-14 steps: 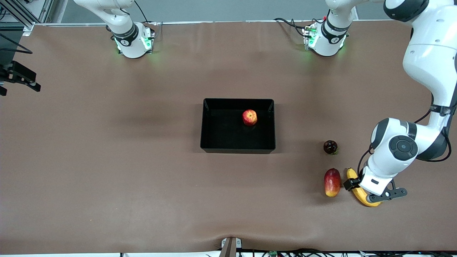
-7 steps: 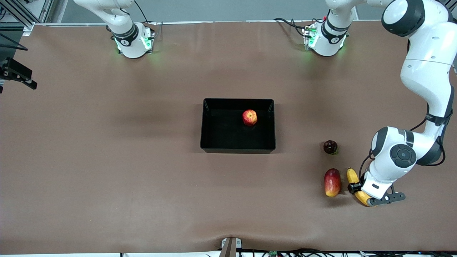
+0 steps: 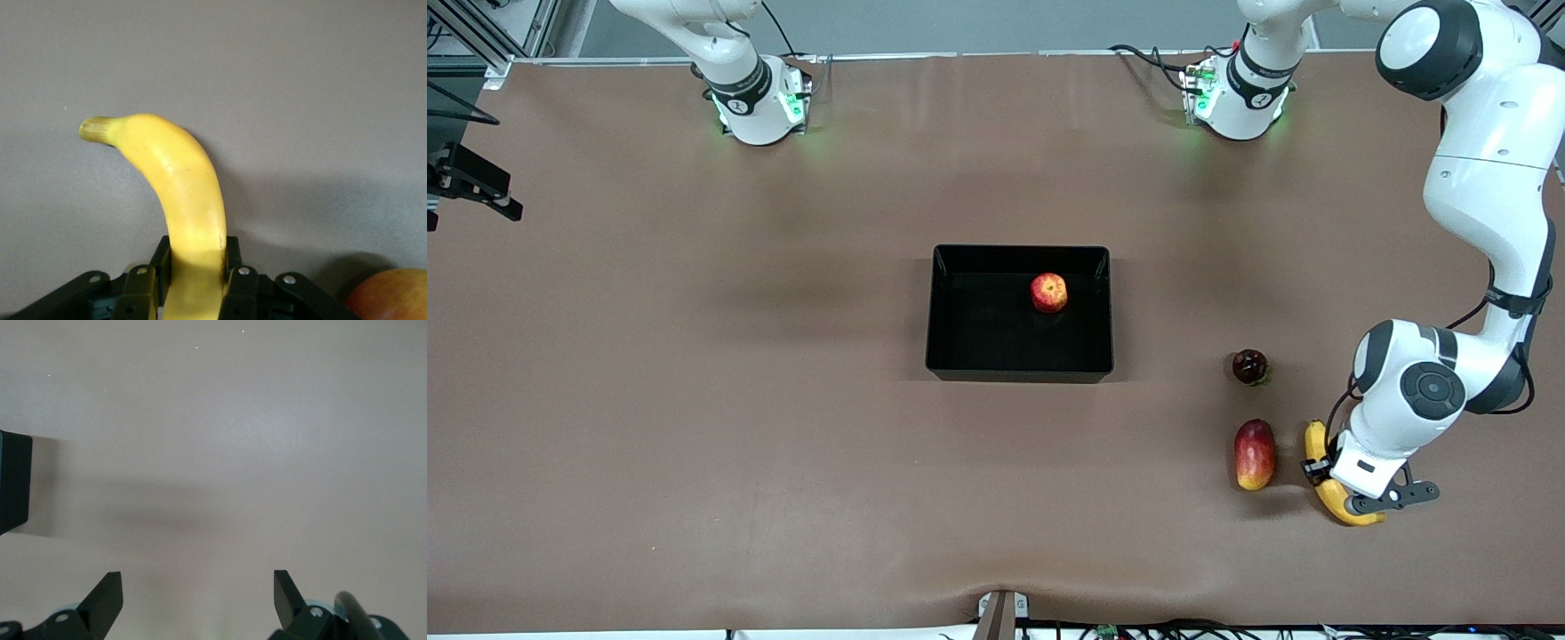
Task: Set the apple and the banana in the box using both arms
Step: 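Lift and carry the banana over the black box with the left gripper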
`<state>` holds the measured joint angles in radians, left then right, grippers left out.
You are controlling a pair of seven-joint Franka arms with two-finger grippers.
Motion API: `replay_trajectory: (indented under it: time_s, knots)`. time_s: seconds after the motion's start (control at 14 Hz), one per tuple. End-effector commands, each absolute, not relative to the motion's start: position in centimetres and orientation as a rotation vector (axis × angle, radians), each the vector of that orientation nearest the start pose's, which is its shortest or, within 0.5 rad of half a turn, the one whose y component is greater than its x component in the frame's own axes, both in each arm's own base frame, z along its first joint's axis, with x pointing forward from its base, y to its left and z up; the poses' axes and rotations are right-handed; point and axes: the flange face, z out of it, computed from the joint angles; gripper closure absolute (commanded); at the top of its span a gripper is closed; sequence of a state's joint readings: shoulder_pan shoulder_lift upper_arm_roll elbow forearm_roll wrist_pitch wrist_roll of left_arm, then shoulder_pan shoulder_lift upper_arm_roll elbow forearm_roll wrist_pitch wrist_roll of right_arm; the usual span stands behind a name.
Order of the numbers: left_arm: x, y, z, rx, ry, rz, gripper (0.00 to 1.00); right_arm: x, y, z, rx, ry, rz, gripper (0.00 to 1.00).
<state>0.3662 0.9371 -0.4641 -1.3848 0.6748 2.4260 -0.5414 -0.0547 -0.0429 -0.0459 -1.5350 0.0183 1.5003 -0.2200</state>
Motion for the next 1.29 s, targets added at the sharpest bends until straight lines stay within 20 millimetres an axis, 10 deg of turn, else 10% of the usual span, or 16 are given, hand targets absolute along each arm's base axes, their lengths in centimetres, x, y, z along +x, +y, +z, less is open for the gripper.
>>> replay_trajectory:
  time_s: [0.0,0.29,0.57,1.07,1.21]
  knots:
    - [74.8,-1.1,24.5,-3.075,-0.277,-0.346,1.00,53.2,-4.9,66.4,-3.114,-0.182,-0.015,0.00]
    - [73.1,-6.7,32.8,-3.055,-0.174,-0.240,1.00,53.1,-5.0,66.4,-3.110,-0.176,-0.011,0.00]
    - [69.3,-17.2,38.7,-3.064,-0.034,-0.169,1.00,53.1,-4.9,66.4,-3.109,-0.178,-0.009,0.00]
    - [58.3,-41.5,38.5,-3.079,-0.085,-0.235,1.00,53.0,-4.6,66.3,-3.103,-0.186,0.000,0.00]
    - [55.5,-45.5,37.1,-3.071,-0.028,-0.237,1.00,53.0,-5.1,66.2,-3.102,-0.172,0.004,0.00]
